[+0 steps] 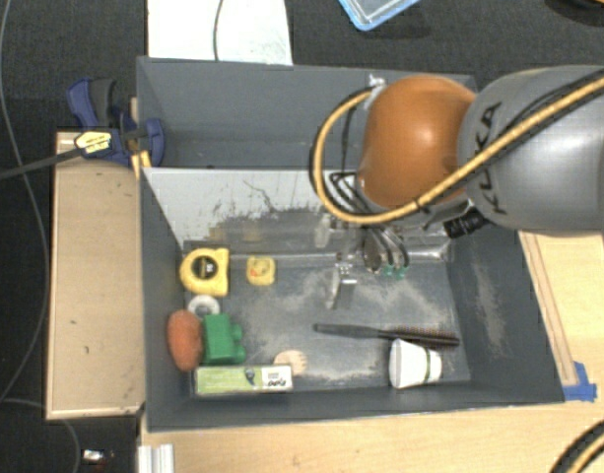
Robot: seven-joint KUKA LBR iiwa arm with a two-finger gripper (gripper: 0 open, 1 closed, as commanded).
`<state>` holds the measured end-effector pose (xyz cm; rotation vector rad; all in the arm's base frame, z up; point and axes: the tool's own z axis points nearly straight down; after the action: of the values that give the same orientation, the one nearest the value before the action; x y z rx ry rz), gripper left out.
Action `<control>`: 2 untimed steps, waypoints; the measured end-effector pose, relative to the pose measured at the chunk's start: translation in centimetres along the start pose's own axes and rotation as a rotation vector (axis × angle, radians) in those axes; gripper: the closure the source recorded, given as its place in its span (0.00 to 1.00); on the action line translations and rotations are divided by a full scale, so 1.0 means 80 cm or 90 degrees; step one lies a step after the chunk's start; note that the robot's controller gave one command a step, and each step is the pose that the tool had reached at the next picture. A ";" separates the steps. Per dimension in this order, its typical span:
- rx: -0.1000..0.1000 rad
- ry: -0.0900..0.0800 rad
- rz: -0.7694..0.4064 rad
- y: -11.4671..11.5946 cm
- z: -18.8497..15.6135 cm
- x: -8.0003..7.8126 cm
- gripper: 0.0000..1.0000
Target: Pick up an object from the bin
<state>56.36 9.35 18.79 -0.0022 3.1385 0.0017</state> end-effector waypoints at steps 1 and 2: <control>-0.001 -0.003 0.004 0.073 0.114 -0.023 0.00; 0.000 -0.006 -0.027 0.092 0.088 -0.030 0.00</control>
Offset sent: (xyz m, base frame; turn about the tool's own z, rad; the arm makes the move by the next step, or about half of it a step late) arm 0.0274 0.0788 -0.0453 -0.0658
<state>58.78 16.70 11.74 -0.0688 3.1279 0.0022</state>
